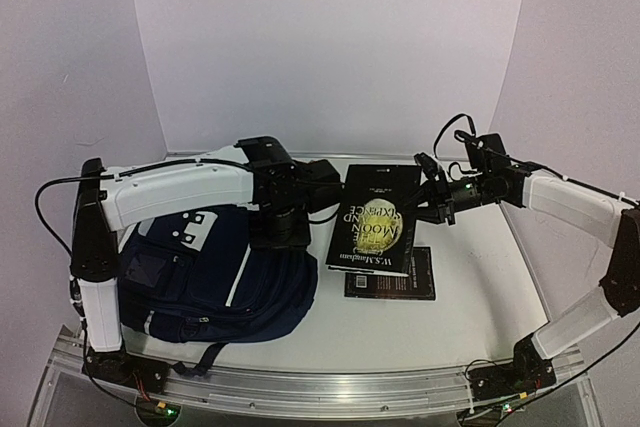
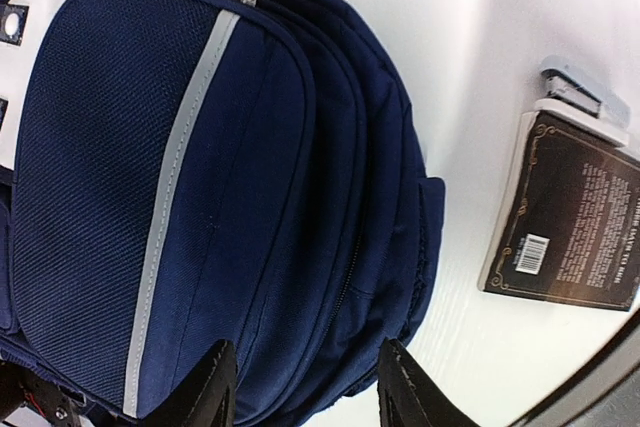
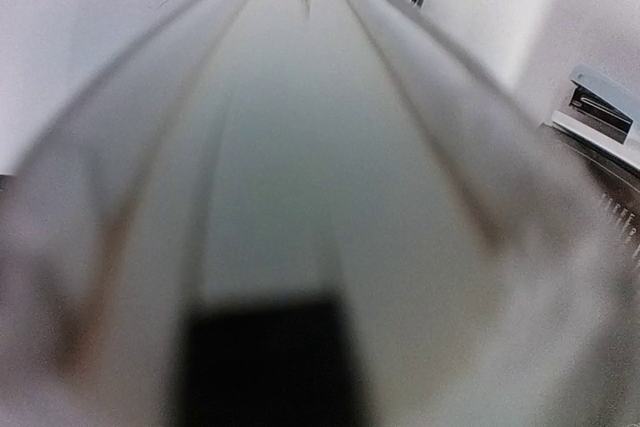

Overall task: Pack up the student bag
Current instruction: Place the book in the student bag.

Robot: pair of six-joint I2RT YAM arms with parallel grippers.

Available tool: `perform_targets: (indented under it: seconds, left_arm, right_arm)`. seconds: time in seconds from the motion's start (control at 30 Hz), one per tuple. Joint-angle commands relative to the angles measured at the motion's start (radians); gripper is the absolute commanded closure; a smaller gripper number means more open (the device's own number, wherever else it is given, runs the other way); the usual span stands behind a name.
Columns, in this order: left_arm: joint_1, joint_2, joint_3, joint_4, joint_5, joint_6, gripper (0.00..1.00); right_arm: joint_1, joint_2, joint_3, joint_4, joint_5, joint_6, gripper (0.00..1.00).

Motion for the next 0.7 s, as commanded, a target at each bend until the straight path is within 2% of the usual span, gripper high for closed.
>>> perform_targets:
  seconds: [0.0,0.13,0.3,0.43,0.53,0.67]
  left_arm:
    - [0.016,-0.099,-0.051,-0.304,-0.019,-0.01,0.51]
    - [0.042,-0.072,-0.118,-0.311,0.034,0.013,0.5]
    - [0.047,0.018,-0.125,-0.29,0.069,0.1,0.46]
    - [0.056,0.086,-0.127,-0.353,0.067,0.1,0.46]
    - [0.073,0.09,-0.138,-0.365,0.054,0.088,0.52]
    - [0.101,0.079,-0.133,-0.366,0.014,0.097,0.68]
  right_arm:
    - [0.002,-0.031,0.025,0.079,-0.084,-0.021,1.0]
    - [0.003,-0.017,0.035,0.079,-0.088,-0.026,1.0]
    - [0.003,0.004,0.047,0.079,-0.096,-0.032,1.0]
    - [0.003,0.005,0.05,0.077,-0.103,-0.037,1.0]
    - [0.003,0.011,0.049,0.08,-0.102,-0.038,1.0]
    - [0.003,0.023,0.054,0.08,-0.1,-0.038,1.0]
